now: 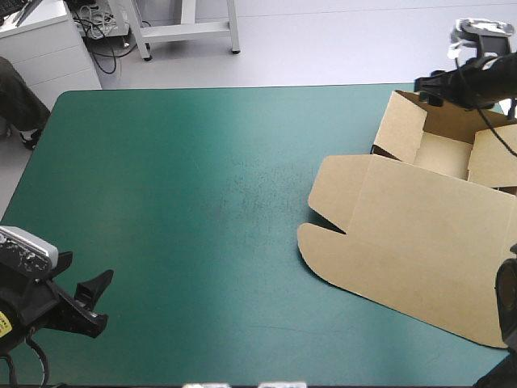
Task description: Fold the box
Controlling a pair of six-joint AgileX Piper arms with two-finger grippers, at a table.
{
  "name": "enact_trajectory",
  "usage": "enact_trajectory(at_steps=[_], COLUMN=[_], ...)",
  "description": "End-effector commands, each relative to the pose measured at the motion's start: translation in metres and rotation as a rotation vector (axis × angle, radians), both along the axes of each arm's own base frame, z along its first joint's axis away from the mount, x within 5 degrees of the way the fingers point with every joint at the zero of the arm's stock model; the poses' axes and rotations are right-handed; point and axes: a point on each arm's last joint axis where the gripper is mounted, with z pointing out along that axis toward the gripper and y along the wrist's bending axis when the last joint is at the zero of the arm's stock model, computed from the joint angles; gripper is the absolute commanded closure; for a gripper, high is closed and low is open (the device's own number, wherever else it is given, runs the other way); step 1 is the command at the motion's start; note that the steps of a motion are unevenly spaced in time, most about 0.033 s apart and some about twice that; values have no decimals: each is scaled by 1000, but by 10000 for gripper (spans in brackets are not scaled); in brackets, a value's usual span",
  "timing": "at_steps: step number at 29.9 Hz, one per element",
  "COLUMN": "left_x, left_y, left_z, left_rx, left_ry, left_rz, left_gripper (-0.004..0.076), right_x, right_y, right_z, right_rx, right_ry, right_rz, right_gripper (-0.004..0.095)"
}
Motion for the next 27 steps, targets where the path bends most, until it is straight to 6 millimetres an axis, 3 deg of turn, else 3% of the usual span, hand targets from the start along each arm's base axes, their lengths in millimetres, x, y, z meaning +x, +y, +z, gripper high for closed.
enact_trajectory(at_steps=[1,7,10,14,18,27], left_x=[6,8,9,9,13,23], left_y=[1,5,5,5,3,-8], left_z=[12,14,15,14,8,-24], left_rx=[-16,8,5,-8,-22,-67], left_ry=[-97,-140,-147,-141,-158,-81], left_rz=[28,60,64,73,72,37], left_gripper=[253,253,253,261,317,356], right_x=[-44,-93,-115,-140,-166,-223], right_y=[37,78,94,104,107,83], right_z=[46,75,76,62,46,-16], right_rx=[-21,-8,-5,-54,-53,-77], right_ry=[-149,-249,-257,-221,-246,-280], right_rz=[128,285,365,416,455,468], right_gripper=[332,356,368,377,379,381])
